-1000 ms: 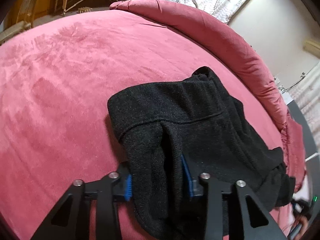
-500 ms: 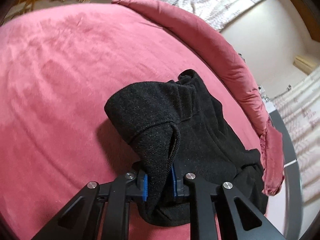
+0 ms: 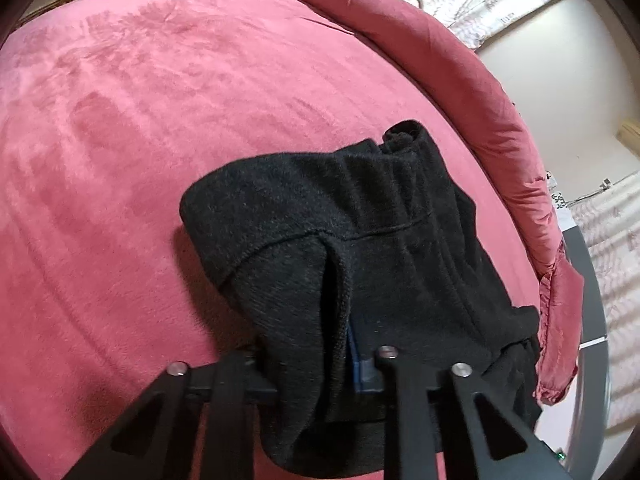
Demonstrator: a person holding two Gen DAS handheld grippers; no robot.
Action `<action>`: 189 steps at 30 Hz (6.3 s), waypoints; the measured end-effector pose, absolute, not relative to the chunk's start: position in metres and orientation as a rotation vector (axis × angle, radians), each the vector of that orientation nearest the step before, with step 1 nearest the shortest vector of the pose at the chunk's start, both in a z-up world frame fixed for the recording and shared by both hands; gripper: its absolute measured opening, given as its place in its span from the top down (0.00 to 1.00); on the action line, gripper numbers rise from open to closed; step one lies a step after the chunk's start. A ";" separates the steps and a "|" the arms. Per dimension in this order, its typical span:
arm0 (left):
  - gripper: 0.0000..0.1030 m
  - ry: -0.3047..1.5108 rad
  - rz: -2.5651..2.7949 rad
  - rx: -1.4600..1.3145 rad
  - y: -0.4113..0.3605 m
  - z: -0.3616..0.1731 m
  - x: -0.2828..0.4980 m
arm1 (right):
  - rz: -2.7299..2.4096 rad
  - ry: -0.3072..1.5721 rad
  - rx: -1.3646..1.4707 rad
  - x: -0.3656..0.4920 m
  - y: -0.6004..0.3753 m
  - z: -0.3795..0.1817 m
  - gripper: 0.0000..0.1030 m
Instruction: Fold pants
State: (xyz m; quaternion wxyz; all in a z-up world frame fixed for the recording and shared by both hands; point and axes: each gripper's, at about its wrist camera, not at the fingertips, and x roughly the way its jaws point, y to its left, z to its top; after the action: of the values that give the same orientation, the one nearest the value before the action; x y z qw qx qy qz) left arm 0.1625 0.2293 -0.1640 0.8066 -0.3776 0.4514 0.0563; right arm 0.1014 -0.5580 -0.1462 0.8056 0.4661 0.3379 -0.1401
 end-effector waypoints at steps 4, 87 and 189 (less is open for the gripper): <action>0.89 0.919 0.055 -0.844 0.244 -0.130 0.161 | -0.224 0.714 1.043 0.106 -0.560 -0.114 0.93; 0.68 1.086 -0.028 -0.042 0.159 -0.138 0.347 | 0.247 1.067 0.783 0.271 -0.295 -0.148 0.48; 0.44 0.766 0.014 -0.626 0.280 -0.123 0.109 | 0.366 0.985 0.483 0.232 -0.213 -0.128 0.71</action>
State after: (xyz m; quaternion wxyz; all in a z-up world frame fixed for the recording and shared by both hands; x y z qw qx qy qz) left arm 0.1088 0.2803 -0.1233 0.8801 -0.3006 0.3674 0.0068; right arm 0.2315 -0.2127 -0.1284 0.8374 0.2282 0.4656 0.1729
